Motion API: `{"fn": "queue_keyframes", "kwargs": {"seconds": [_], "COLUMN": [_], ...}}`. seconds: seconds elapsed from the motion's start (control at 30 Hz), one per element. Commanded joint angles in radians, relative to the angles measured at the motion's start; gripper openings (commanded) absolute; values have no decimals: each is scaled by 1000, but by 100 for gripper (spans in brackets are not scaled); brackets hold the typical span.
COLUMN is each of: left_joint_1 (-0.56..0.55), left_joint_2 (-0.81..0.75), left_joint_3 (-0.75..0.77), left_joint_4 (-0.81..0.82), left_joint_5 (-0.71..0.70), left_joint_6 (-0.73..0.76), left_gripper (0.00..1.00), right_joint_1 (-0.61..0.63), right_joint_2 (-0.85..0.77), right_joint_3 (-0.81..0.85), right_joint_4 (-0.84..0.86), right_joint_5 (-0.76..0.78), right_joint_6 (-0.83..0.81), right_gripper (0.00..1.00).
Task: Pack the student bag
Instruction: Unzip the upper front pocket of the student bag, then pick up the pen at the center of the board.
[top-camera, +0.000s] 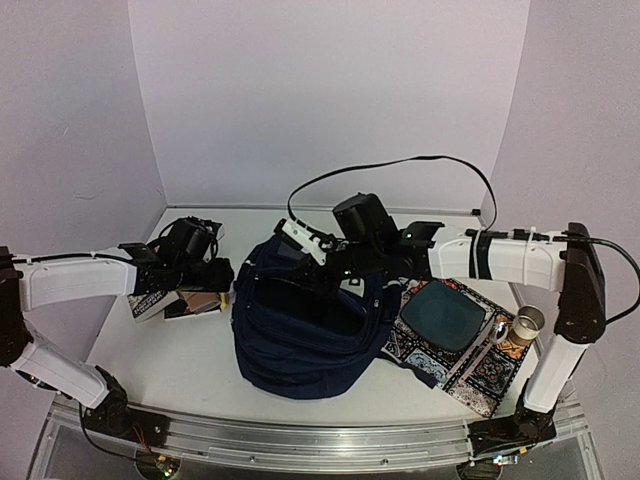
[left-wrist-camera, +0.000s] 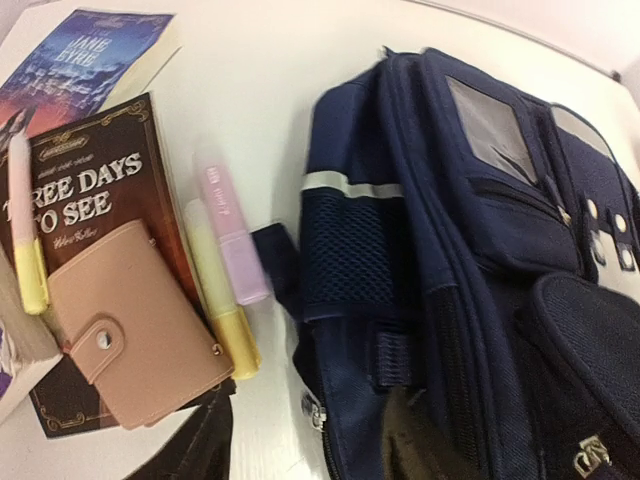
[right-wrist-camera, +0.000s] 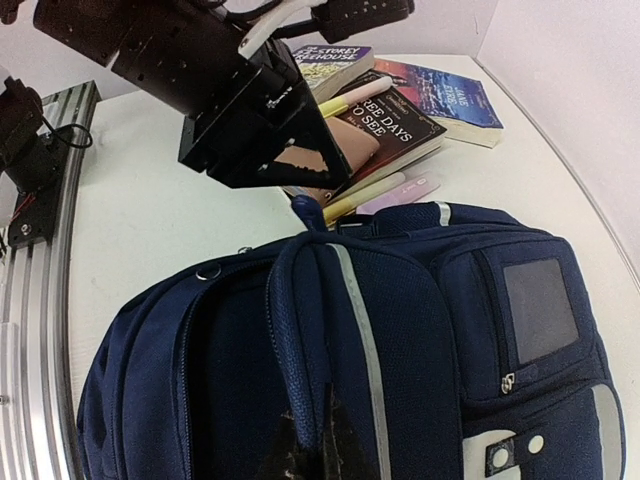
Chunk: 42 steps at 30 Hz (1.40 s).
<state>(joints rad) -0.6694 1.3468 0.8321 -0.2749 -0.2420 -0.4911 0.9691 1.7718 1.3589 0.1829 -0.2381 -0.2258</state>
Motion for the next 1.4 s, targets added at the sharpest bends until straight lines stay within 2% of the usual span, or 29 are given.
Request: {"fn": "queue_keyframes", "kwargs": {"seconds": [0.0, 0.27, 0.4, 0.53, 0.9, 1.13, 1.37], "left_joint_1": [-1, 30, 66, 120, 350, 409, 438], "left_joint_2": [-10, 44, 104, 175, 303, 446, 560], "left_joint_3": [0, 41, 77, 132, 293, 414, 507], "left_joint_4": [-13, -16, -35, -85, -236, -276, -307], "left_joint_5": [-78, -48, -14, 19, -79, -106, -126], "left_joint_6": [-23, -46, -61, -87, -61, -13, 21], "left_gripper": [60, 78, 81, 78, 71, 67, 55], "right_joint_1": [4, 4, 4, 5, 4, 5, 6], "right_joint_2": [-37, -1, 30, 55, 118, 125, 113], "right_joint_3": [73, 100, 133, 153, 195, 229, 235], "right_joint_4": [46, 36, 5, -8, -8, -8, -8], "right_joint_5": [46, 126, 168, 230, 216, 209, 203], "right_joint_6": [47, 89, 96, 102, 106, 88, 73], "right_gripper": [0, 0, 0, 0, 0, 0, 0]}}
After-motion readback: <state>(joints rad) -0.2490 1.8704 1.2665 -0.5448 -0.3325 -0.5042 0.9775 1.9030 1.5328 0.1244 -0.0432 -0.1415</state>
